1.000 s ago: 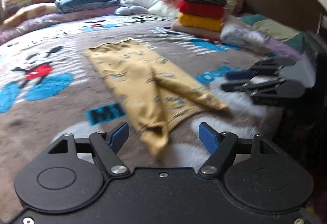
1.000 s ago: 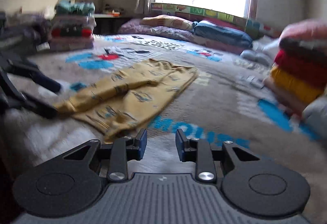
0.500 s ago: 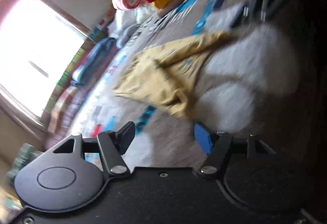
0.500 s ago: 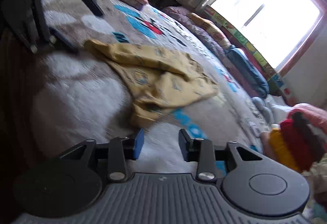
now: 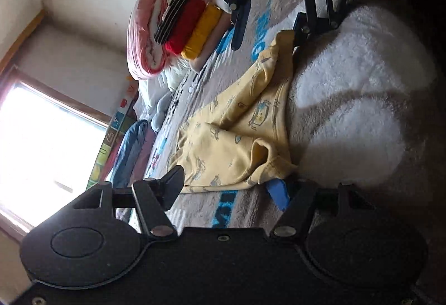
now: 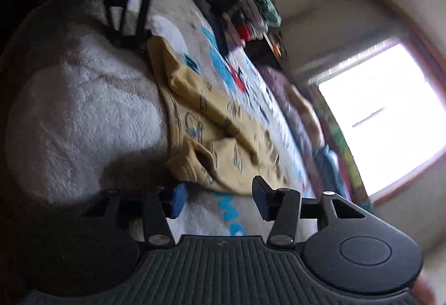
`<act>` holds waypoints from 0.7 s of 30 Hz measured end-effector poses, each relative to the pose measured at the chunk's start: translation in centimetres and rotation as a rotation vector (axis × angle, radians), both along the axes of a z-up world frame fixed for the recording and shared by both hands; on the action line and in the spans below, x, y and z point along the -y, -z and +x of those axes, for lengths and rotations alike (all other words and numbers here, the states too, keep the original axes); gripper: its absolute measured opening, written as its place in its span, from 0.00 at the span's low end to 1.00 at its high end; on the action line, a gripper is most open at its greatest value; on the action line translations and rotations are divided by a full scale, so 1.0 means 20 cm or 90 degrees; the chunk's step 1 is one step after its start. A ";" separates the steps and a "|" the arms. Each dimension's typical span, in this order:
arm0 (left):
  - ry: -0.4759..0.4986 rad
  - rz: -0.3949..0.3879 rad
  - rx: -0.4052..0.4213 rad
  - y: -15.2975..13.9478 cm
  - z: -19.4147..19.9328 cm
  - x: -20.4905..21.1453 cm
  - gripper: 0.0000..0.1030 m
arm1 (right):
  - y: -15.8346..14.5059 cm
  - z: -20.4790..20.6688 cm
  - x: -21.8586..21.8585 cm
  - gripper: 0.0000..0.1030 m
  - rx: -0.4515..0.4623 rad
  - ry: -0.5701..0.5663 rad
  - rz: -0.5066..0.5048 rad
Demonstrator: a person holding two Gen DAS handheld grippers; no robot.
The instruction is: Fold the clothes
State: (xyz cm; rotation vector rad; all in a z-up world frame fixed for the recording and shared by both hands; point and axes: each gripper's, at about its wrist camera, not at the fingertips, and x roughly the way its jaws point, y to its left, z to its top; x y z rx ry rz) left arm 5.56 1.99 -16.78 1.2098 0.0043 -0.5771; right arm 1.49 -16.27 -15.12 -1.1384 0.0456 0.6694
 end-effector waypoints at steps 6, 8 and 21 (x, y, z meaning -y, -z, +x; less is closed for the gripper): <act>0.021 0.022 0.045 0.04 0.02 0.06 0.47 | -0.01 -0.02 -0.01 0.48 -0.013 -0.027 0.003; 0.011 0.028 0.039 0.06 0.02 0.08 0.32 | -0.02 0.01 -0.03 0.40 -0.028 -0.038 0.003; -0.063 0.002 -0.010 0.04 -0.24 0.15 0.09 | -0.14 -0.14 -0.06 0.14 -0.141 0.012 0.121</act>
